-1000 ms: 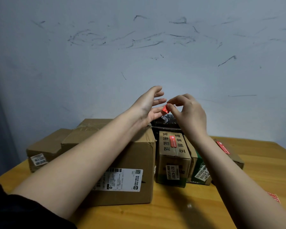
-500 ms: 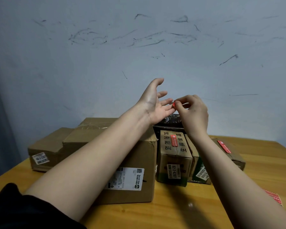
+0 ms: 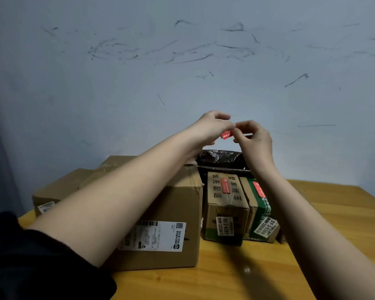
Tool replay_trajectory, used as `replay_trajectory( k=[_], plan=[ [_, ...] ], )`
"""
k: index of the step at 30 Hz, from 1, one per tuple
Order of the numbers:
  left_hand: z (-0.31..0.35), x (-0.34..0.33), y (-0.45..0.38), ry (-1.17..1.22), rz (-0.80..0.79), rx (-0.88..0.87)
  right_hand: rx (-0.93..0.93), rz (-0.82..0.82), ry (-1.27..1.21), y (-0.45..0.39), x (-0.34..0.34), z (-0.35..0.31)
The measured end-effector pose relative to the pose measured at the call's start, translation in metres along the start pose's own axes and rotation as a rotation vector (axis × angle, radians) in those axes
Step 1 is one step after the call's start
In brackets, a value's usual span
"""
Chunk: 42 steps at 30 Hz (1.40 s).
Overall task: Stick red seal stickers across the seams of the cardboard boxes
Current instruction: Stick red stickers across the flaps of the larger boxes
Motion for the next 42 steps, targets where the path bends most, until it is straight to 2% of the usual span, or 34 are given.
replay_trajectory(
  k=[5,12,18,23,26,29,32,35,38,42],
  plan=[
    [0.010,0.005,-0.021,-0.235,0.047,-0.101,-0.007,-0.105,-0.143,-0.014,0.005,-0.003],
    [0.017,-0.003,-0.062,-0.189,-0.019,-0.086,-0.135,-0.150,-0.259,-0.045,0.013,0.010],
    [0.009,-0.026,-0.102,-0.153,-0.036,0.002,-0.152,-0.112,-0.148,-0.073,0.013,0.038],
    [-0.008,-0.033,-0.131,-0.174,0.046,-0.008,-0.129,-0.219,-0.072,-0.084,0.004,0.061],
    [-0.023,-0.032,-0.144,-0.242,0.051,-0.004,-0.103,-0.211,0.040,-0.089,-0.004,0.079],
    [-0.038,-0.035,-0.148,-0.362,-0.069,0.079,-0.146,-0.275,0.203,-0.093,-0.016,0.103],
    [-0.045,-0.038,-0.145,-0.576,-0.166,0.132,-0.135,-0.387,0.585,-0.091,-0.027,0.126],
    [-0.048,-0.040,-0.145,-0.720,-0.229,0.139,-0.103,-0.477,0.819,-0.086,-0.035,0.142],
    [-0.052,-0.043,-0.143,-0.829,-0.278,0.170,-0.100,-0.530,0.934,-0.082,-0.040,0.148],
    [-0.057,-0.048,-0.142,-0.950,-0.331,0.211,-0.064,-0.510,1.005,-0.081,-0.047,0.152]
  ],
)
Point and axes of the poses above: each hand's wrist, its own y-axis away from the middle knuckle, its own x-axis out of the back of the hand, z = x × y, the point moved 2 cm from there along -y, towards the middle knuckle, and after that the axes turned 2 degrees about y, right-handed, at the moved point
